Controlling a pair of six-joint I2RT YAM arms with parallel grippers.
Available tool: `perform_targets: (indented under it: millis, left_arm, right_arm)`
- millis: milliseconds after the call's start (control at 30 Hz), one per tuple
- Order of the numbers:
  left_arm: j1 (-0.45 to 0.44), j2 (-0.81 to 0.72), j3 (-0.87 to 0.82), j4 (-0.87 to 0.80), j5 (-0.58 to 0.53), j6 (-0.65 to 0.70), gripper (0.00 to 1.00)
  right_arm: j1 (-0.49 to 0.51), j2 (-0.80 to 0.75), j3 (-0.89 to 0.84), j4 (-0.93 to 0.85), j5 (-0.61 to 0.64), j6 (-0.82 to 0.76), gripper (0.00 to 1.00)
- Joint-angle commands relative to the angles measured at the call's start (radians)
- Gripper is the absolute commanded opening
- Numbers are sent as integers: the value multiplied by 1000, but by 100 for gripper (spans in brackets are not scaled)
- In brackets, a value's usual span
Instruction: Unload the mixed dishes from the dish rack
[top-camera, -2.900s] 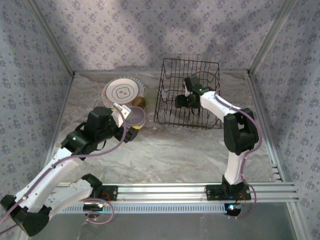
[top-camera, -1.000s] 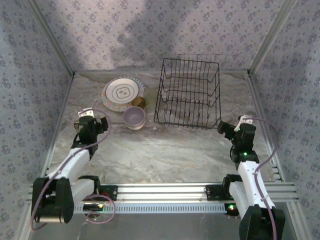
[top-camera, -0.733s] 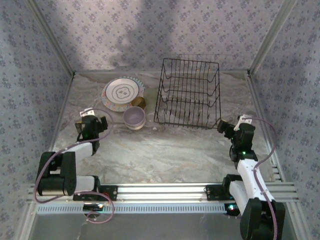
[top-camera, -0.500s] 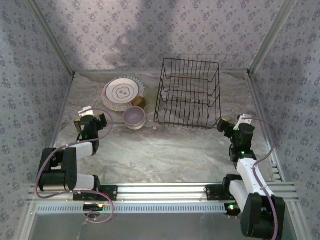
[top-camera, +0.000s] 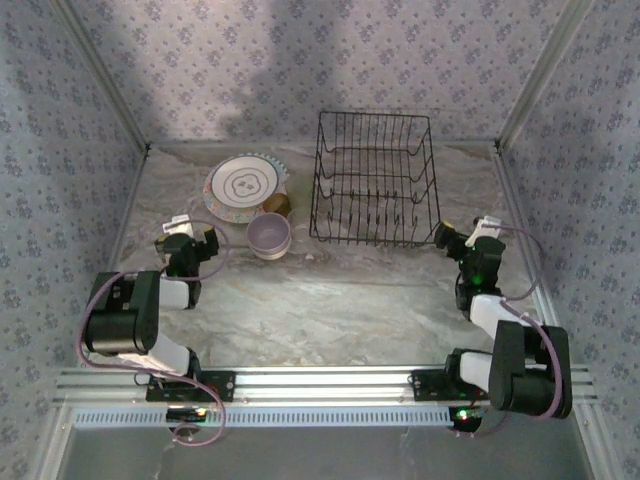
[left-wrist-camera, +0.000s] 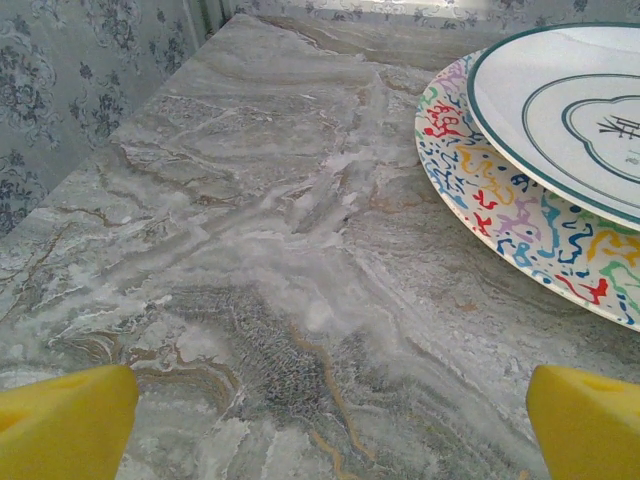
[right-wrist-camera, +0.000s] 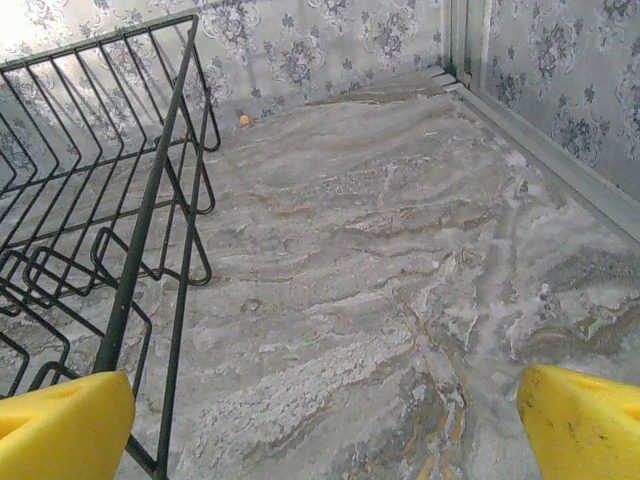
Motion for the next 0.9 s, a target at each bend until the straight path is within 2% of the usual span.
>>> perform_targets:
  millis: [0,133,233,433,567,633,867]
  left_arm:
    - [2,3,24,24,17,9,99]
    - [1,3,25,21,17,10,99]
    - [1,3,25,21,17,9,99]
    - [1,2,25,21,18,10,99]
    - [0,2,25,22,17,9,99]
    - [1,2,25,21,18,10,99]
    - [1,2,27,18,16,10,99]
  right_arm:
    - [0,58,19,-14,41,-66,100]
    - [4,104,39,23,39,-70,100]
    - [13,179,28,132,26,-76,100]
    - [68,221,82,70,45,-134,100]
    - [81,318,23,278,64,-143,100]
    - [85,293,46,196,87,-133,100]
    - [101,305,54,199,120,-153,100]
